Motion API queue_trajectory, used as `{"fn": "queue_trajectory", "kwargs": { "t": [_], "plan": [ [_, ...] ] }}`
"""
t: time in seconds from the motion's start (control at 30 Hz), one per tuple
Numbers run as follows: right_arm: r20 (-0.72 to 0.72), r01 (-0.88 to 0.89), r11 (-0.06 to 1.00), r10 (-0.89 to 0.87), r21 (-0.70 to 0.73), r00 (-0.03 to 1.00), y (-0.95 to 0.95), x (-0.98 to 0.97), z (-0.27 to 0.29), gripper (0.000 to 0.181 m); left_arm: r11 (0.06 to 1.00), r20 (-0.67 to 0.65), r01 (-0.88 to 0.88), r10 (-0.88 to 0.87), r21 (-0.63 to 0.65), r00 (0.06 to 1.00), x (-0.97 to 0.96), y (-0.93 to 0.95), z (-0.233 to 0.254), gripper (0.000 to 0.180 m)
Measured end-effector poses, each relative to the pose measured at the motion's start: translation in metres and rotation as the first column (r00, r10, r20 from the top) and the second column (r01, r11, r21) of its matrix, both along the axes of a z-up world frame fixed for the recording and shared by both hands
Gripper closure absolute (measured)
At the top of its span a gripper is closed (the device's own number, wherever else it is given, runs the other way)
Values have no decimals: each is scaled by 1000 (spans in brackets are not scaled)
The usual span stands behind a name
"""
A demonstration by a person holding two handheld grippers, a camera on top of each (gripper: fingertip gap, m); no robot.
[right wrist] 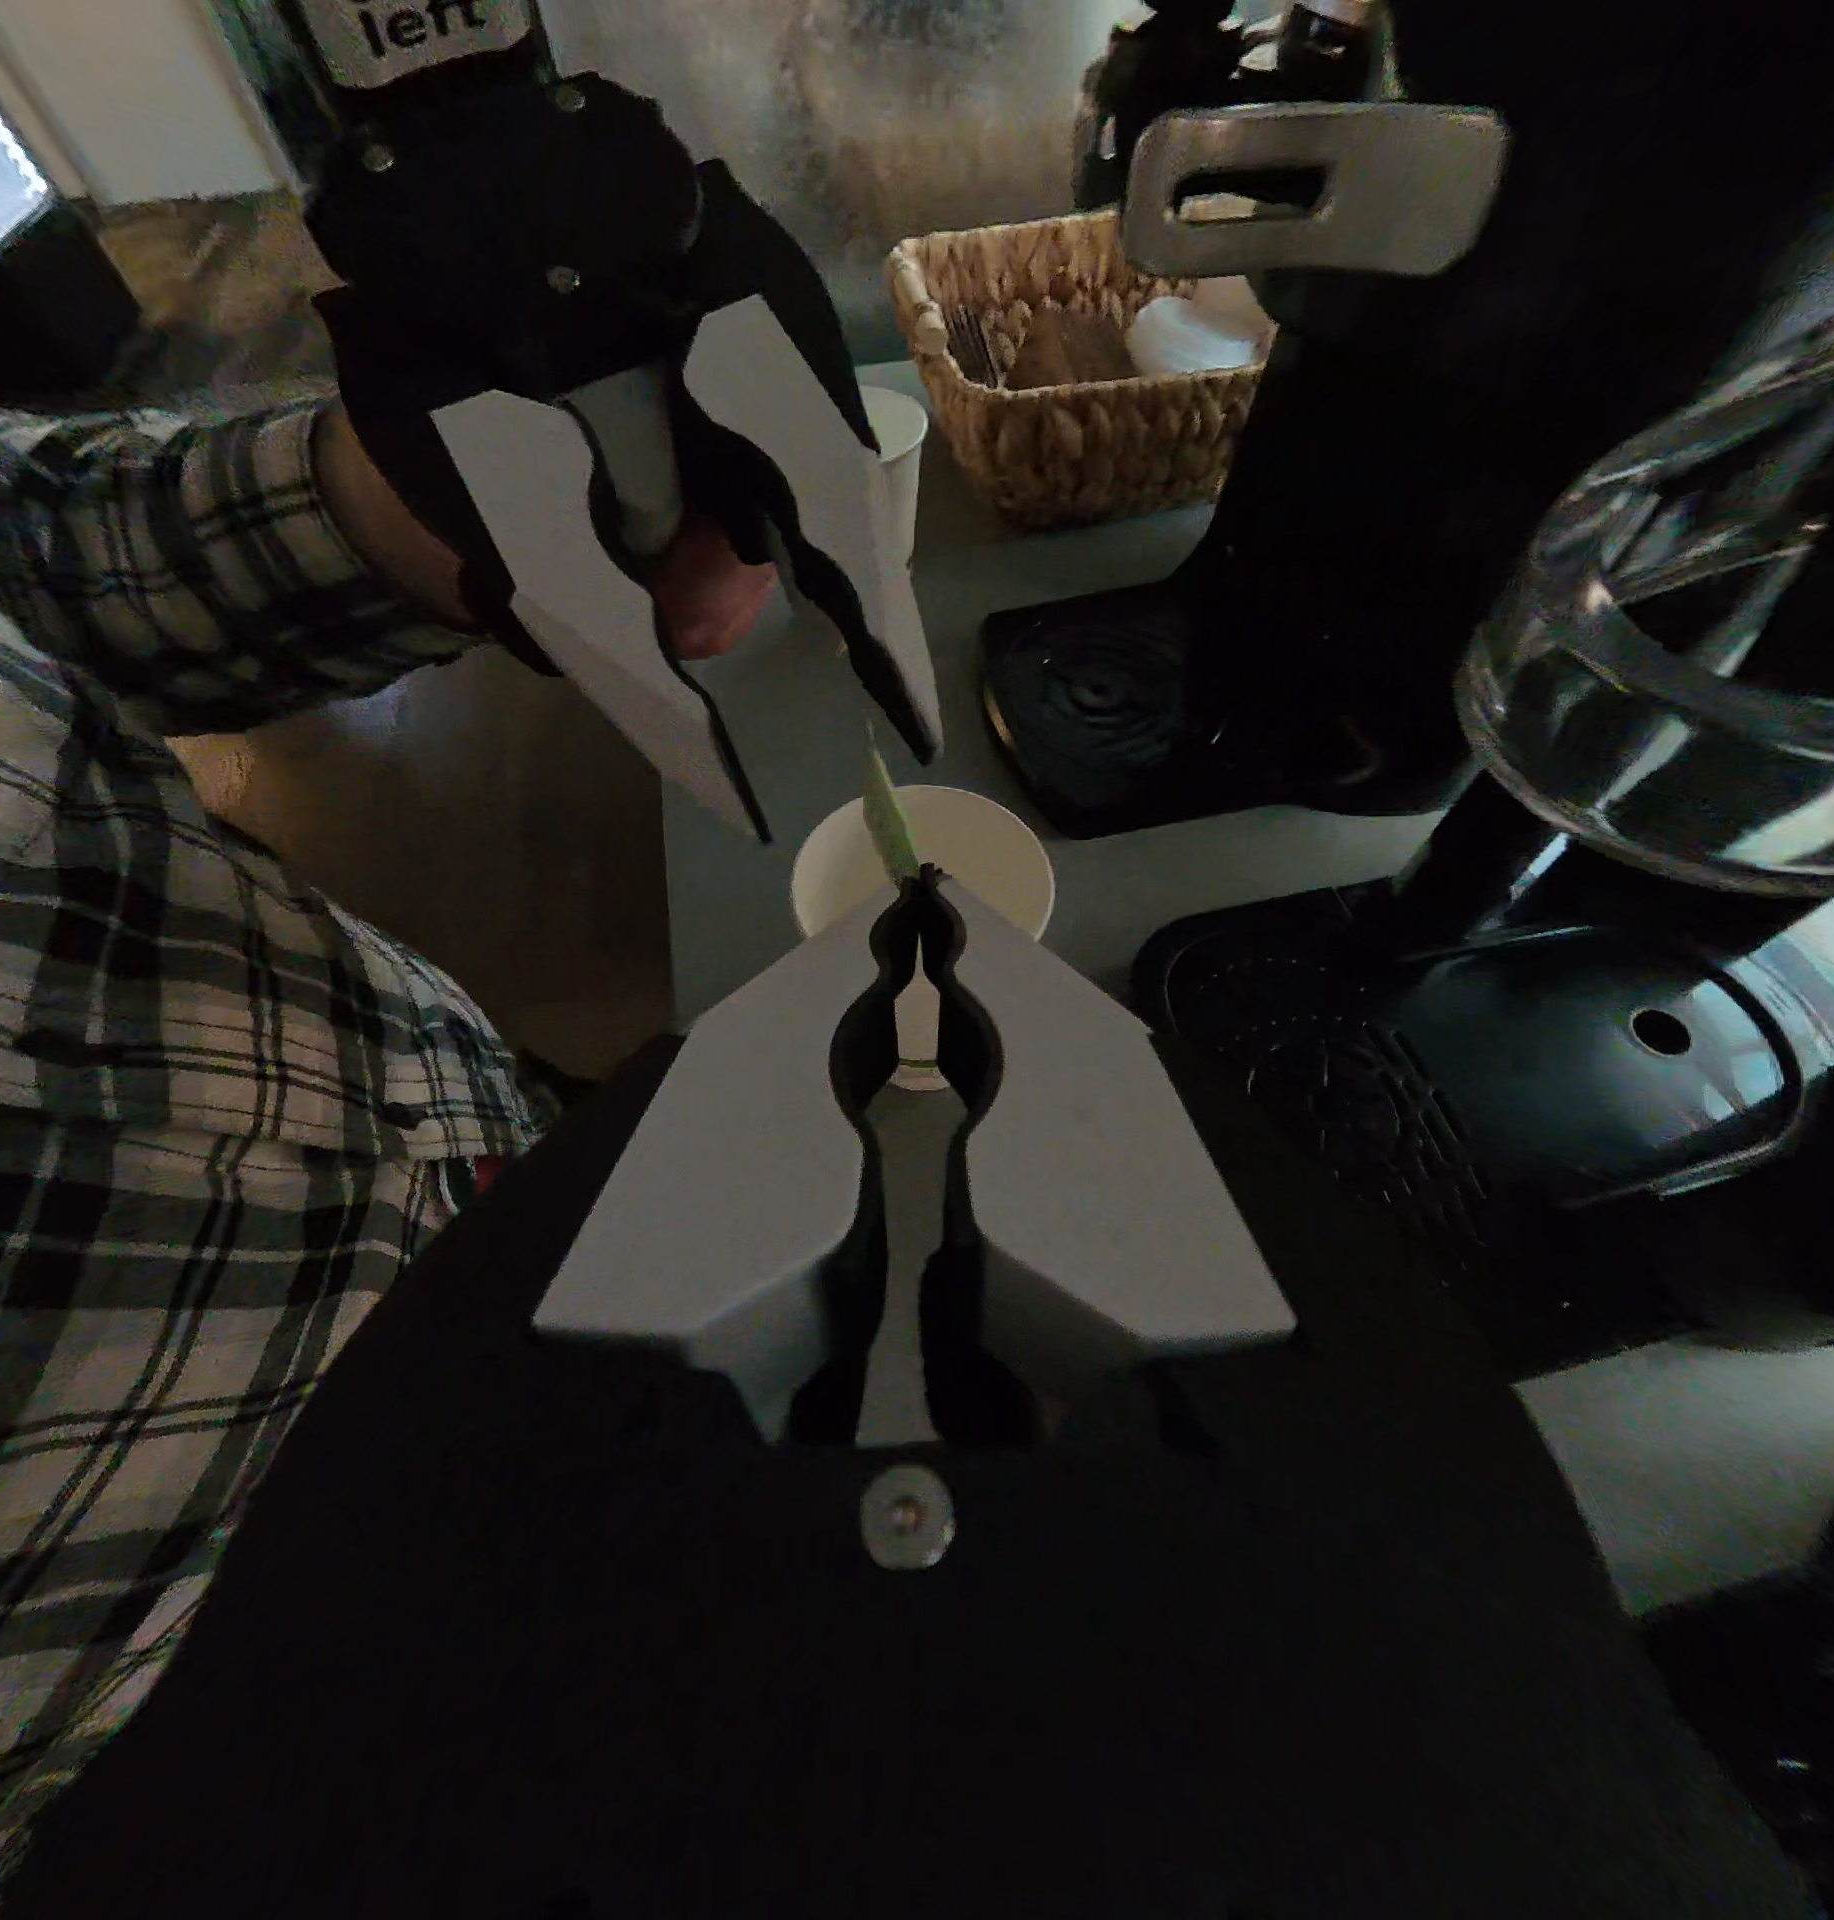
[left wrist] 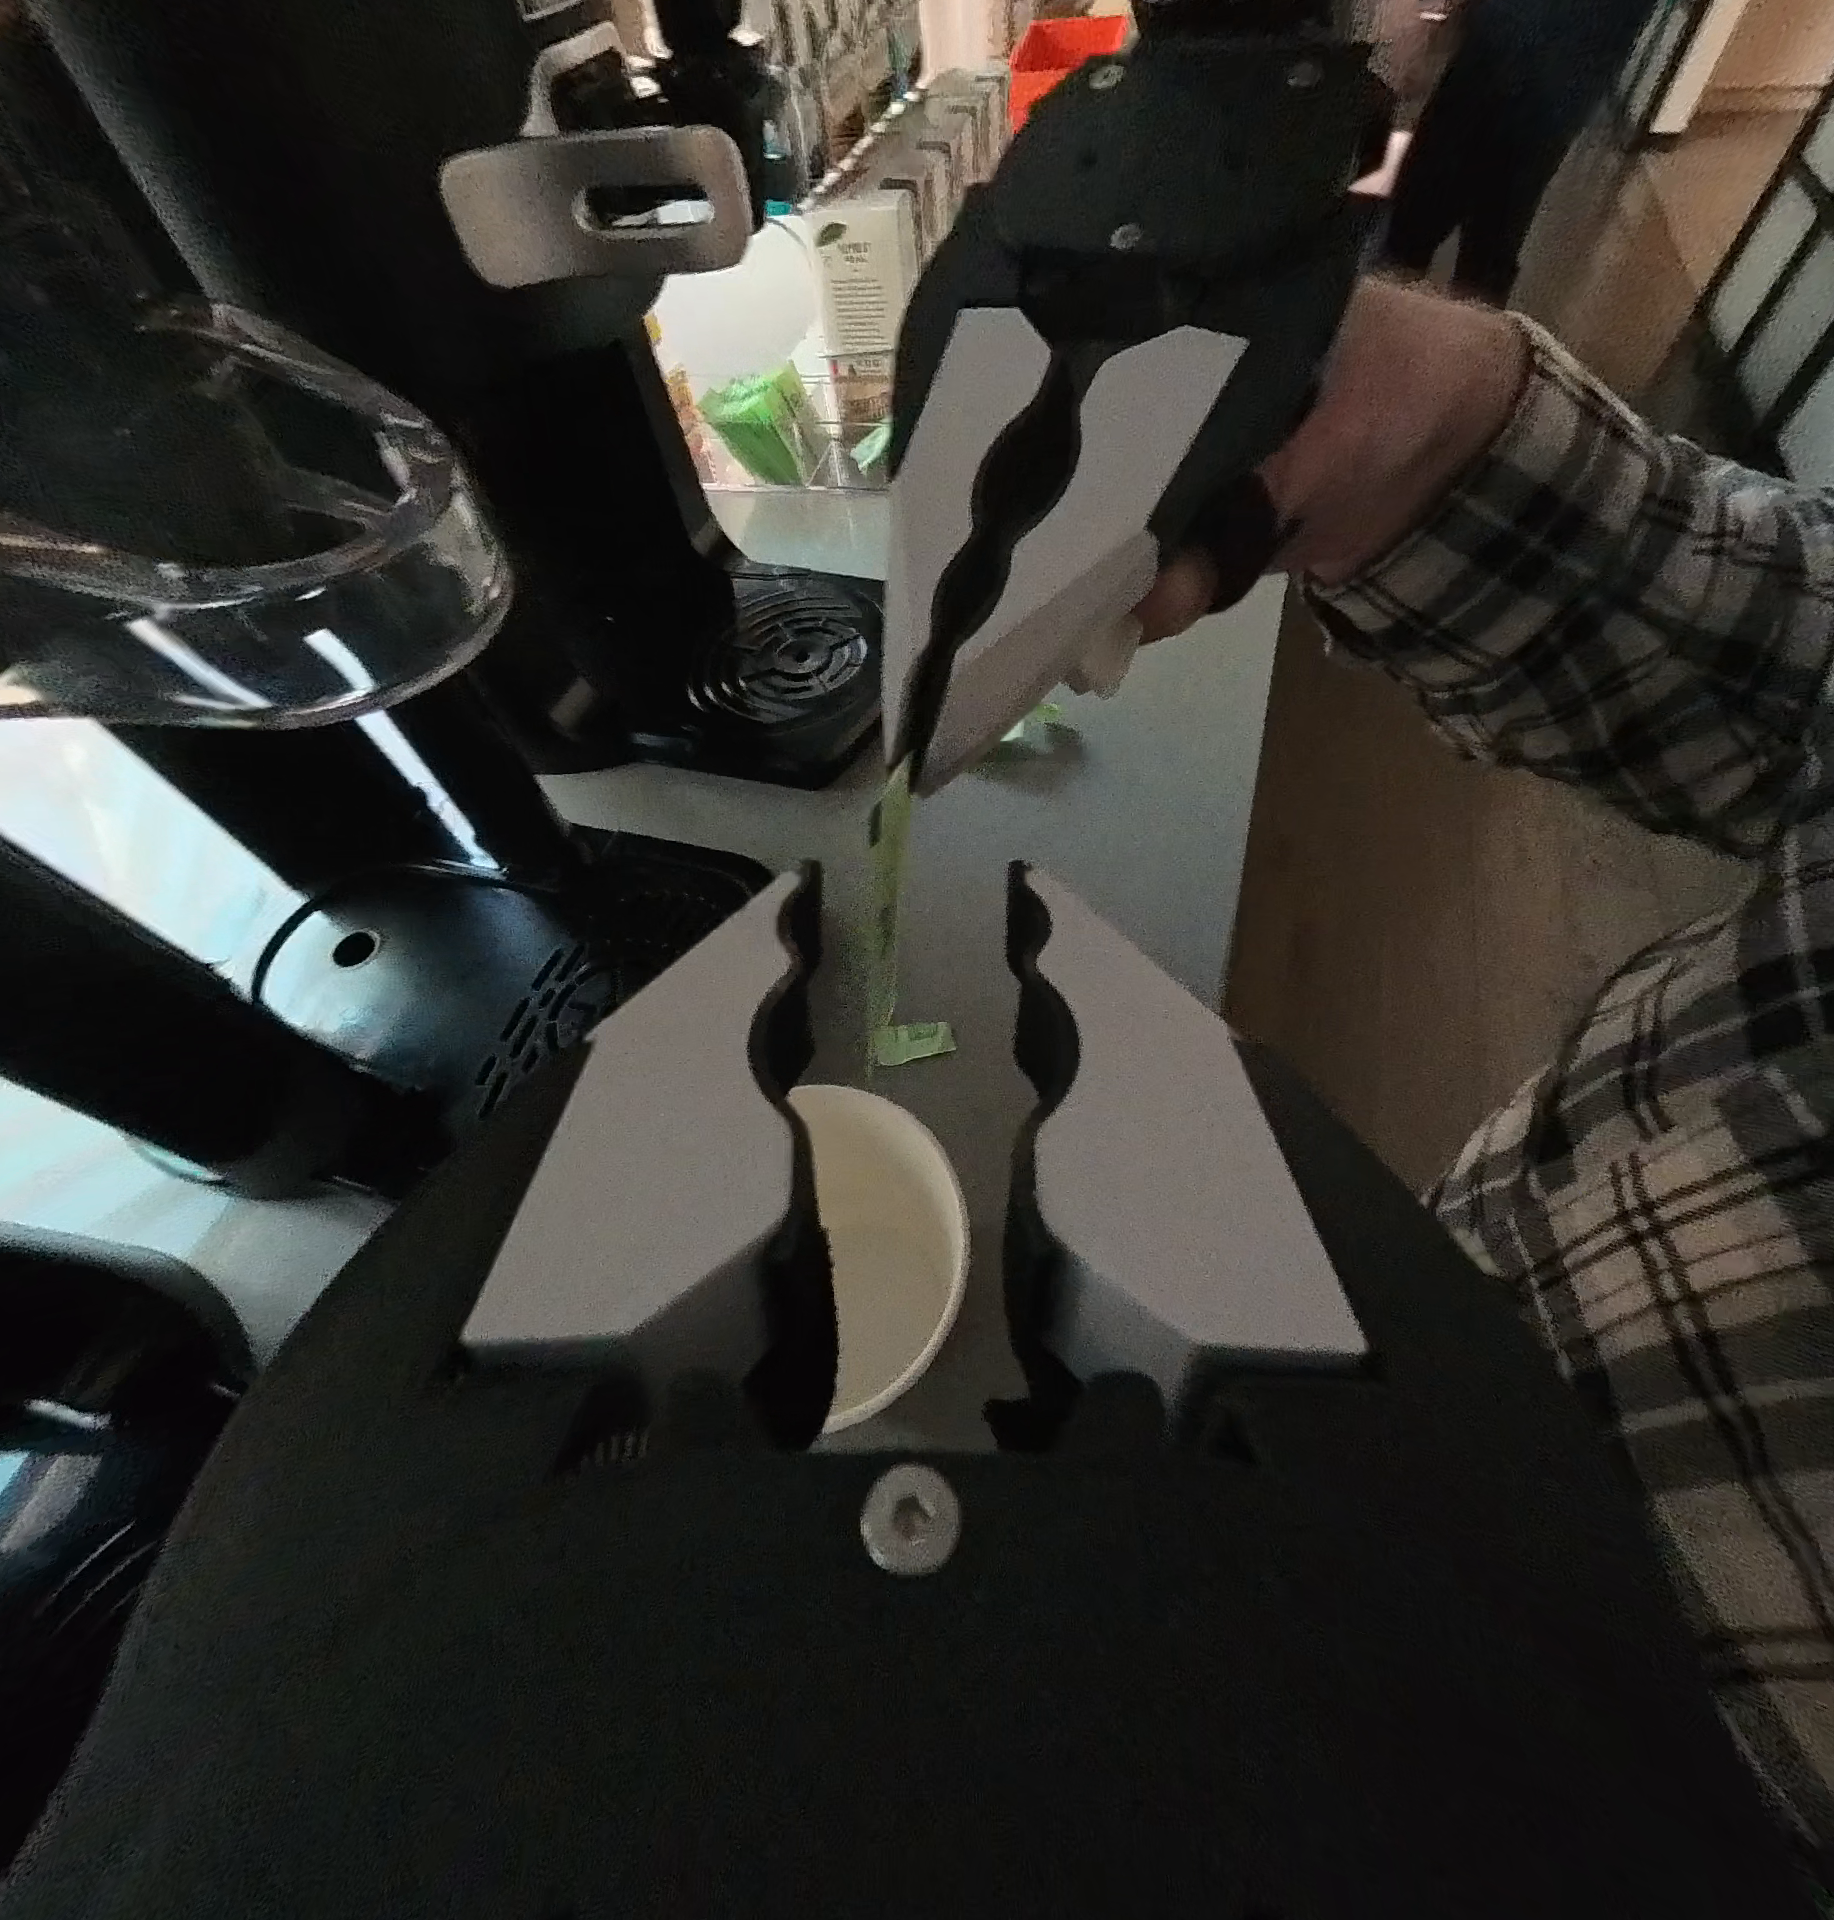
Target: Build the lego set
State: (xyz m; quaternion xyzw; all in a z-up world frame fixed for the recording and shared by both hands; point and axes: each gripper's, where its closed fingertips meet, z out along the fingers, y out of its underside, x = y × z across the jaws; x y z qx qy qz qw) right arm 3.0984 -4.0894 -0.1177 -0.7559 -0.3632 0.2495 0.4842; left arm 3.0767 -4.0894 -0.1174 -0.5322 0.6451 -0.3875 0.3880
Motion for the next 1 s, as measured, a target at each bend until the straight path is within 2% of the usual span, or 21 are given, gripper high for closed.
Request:
{"fn": "queue_trajectory", "kwargs": {
  "t": [0.07, 0.17, 0.3, 0.37, 0.4, 0.57, 0.63, 0.7, 0.73, 0.8, 0.9, 1.0],
  "plan": [
    [38, -21, 1000, 22, -14, 999, -1, -6, -4, 181, 1000, -1, 15, -15, -8, 1000, 2, -2, 1, 156],
    [61, -33, 999, 34, -18, 998, -1, -11, -4, 181, 999, 6, 38, -38, -23, 999, 1, -4, 1, 180],
    [-28, 0, 1000, 1, 17, 1000, 5, -11, 8, 180, 995, 93, 21, -11, -103, 996, 0, 3, 13, 180],
    [-117, 11, 999, -7, 35, 993, 9, -12, 15, 164, 981, 175, 28, 6, -193, 985, -2, 8, 23, 180],
    [-166, -2, 999, 9, 42, 986, 9, -14, 18, 163, 969, 206, 42, 9, -242, 979, -3, 10, 27, 180],
    [-360, -57, 997, 71, 50, 930, 13, -26, 31, 181, 932, 303, 105, 5, -347, 953, -6, 11, 32, 180],
    [-340, -70, 997, 77, 34, 937, 14, -27, 26, 181, 939, 281, 101, -5, -328, 960, -7, 13, 27, 180],
    [-261, -71, 997, 78, 36, 962, 13, -28, 21, 181, 952, 245, 89, -15, -293, 969, -8, 14, 25, 165],
    [-193, -65, 997, 70, 36, 979, 14, -29, 16, 181, 962, 213, 85, -29, -260, 977, -7, 14, 23, 164],
    [-81, -70, 997, 73, 40, 994, 15, -31, 10, 181, 983, 138, 69, -45, -170, 989, -5, 14, 19, 164],
    [25, -63, 997, 62, 48, 998, 18, -30, 7, 181, 993, 26, 58, -56, -99, 998, -3, 15, 10, 176],
    [-44, -67, 996, 70, 65, 997, 17, -32, 18, 181, 990, 78, 53, -43, -130, 996, -6, 17, 21, 180]
  ]
}}
